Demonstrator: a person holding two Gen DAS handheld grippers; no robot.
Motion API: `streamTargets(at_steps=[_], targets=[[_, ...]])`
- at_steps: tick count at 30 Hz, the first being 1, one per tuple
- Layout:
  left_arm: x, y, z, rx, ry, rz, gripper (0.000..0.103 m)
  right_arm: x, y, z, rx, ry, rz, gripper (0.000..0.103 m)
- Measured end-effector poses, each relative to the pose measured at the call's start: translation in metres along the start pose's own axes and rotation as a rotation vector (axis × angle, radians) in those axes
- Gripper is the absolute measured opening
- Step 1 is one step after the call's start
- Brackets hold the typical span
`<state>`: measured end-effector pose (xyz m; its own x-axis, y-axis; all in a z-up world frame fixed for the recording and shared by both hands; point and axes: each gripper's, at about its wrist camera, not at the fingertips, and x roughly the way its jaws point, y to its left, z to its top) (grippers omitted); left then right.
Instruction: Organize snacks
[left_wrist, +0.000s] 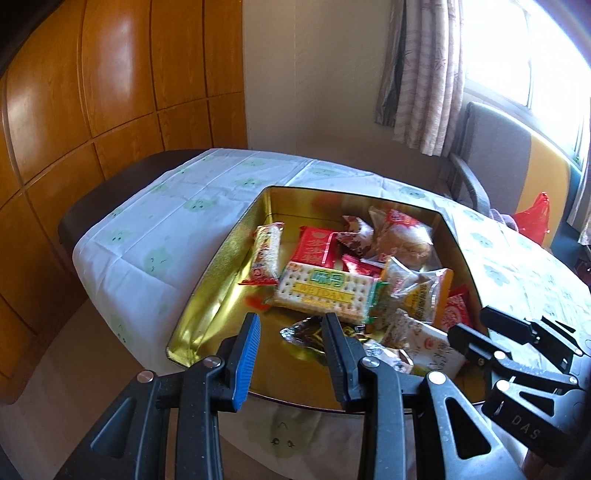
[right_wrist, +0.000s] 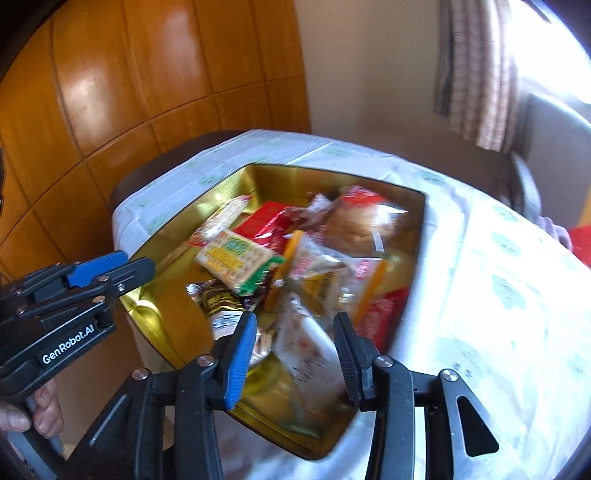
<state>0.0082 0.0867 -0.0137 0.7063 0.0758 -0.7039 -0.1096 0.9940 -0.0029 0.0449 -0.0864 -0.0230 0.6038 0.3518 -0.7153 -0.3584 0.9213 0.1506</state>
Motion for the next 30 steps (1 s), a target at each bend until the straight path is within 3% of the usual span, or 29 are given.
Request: streamTargets(at_steps=[4,11,18,22,30], targets=[[-0.008,-0.011,-0.004,0.014,-0.022,-0.022,0.035,-0.015,-0.011,-0.007,0.047,-0.046,-0.076,0.058],[-0.019,-0.03,-0.01,0.035,-0.049,-0.043,0.038,-0.035,-0.028,-0.023,0.109,-0.082,-0.172,0.067],[-0.022,-0.039,-0.013,0.053,-0.049,-0.02,0.039,-0.04,-0.035,-0.033,0.136,-0.076,-0.183,0.069],[-0.025,-0.041,-0.011,0.058,-0.071,0.0,0.052,-0.041,-0.033,-0.034,0.126,-0.087,-0.184,0.07],[-0.028,-0.037,-0.01,0.036,-0.101,0.013,0.052,-0.042,-0.028,-0.034,0.119,-0.096,-0.185,0.072]])
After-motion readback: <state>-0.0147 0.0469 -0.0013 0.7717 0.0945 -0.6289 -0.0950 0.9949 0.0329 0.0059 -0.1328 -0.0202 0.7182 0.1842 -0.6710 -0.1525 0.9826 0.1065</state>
